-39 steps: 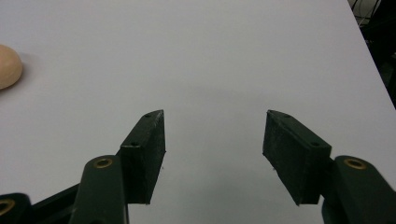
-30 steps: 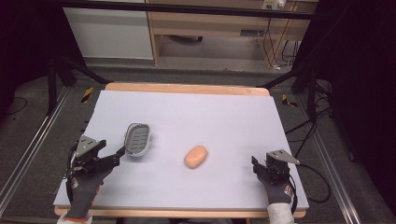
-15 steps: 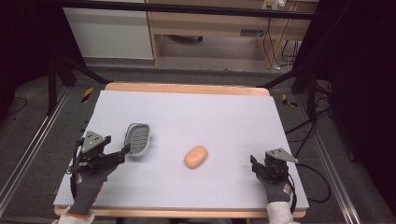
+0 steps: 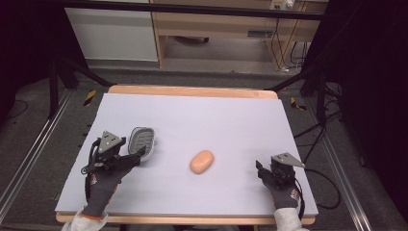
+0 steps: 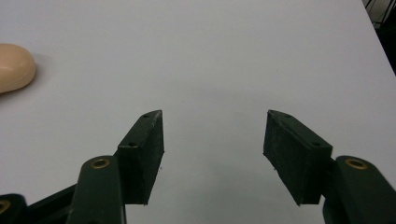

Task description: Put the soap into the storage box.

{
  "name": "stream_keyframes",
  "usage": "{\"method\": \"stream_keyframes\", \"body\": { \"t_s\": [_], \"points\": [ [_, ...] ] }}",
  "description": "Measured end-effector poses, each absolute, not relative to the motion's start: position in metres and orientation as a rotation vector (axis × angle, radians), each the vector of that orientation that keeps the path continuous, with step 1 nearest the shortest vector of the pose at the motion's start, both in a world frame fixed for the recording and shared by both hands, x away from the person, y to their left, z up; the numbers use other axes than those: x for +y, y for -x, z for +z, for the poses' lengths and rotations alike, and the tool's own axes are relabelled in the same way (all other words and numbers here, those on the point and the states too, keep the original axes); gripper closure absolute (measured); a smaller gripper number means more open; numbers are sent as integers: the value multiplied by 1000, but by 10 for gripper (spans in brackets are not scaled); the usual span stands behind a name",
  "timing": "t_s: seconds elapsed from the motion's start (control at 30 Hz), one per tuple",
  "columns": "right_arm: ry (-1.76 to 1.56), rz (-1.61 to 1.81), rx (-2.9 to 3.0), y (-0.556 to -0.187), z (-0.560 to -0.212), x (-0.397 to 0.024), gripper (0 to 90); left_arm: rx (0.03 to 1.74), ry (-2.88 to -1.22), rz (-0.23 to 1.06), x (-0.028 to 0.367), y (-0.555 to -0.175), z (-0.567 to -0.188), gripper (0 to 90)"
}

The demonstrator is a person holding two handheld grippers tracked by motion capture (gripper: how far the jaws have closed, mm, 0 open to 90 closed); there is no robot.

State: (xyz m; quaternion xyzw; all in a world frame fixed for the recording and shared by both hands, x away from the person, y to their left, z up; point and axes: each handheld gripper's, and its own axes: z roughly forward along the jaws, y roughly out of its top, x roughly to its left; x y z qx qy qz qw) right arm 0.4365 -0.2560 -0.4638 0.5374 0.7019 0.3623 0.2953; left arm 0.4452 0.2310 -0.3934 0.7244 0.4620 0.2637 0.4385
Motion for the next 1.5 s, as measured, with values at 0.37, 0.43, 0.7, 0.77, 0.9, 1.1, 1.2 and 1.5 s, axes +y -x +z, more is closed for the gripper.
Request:
{"method": "stream_keyframes", "body": {
  "t_s": [0.37,0.43,0.7,0.77,0.9,1.1,1.2,1.5],
  "points": [
    [-1427,958,1879,-437,-464,-256,382,1113,-1830,638,209,-452,-392,207],
    [-1423,956,1878,-437,-464,-256,385,1109,-1836,639,205,-453,-393,207],
    [-1423,958,1881,-437,-464,-256,401,1084,-1857,634,189,-457,-392,207],
    [-1419,957,1881,-437,-464,-256,402,1078,-1861,629,184,-458,-392,207],
    [-1424,956,1882,-437,-465,-255,401,1065,-1873,624,175,-459,-392,207],
    [-1419,949,1882,-438,-465,-255,404,1043,-1890,615,161,-462,-391,208],
    [-1421,956,1878,-437,-465,-256,408,1030,-1898,608,151,-464,-392,207],
    [-1424,955,1876,-438,-465,-257,409,1000,-1937,588,128,-468,-397,207]
  ]
}}
